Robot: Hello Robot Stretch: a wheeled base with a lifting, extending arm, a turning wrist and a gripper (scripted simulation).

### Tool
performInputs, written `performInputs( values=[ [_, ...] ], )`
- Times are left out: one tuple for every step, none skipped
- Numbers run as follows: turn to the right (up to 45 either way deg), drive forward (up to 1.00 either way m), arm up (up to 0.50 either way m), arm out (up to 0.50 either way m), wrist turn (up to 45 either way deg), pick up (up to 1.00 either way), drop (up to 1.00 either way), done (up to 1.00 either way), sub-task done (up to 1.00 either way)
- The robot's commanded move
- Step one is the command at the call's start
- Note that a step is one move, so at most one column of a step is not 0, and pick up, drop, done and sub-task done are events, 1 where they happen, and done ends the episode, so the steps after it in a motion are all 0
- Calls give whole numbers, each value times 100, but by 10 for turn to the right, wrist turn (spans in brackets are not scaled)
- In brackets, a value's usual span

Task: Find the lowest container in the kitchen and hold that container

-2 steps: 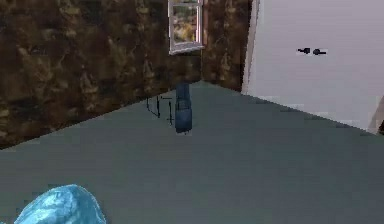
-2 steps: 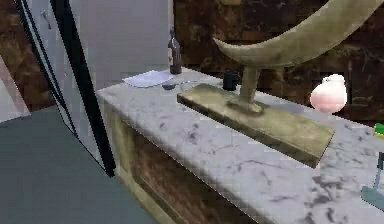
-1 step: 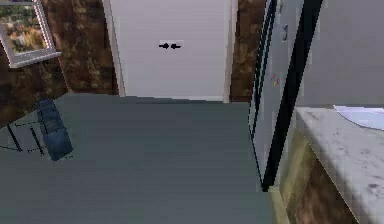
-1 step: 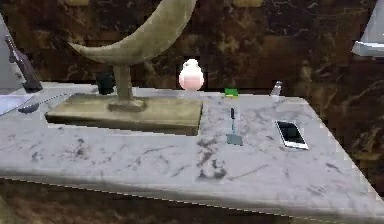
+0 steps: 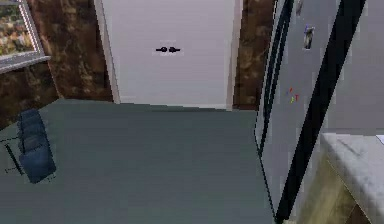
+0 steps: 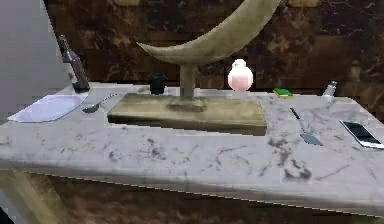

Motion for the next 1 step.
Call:
performInputs(
  values=[
    [450,0,0,0,0,0,0,0,0]
  ],
)
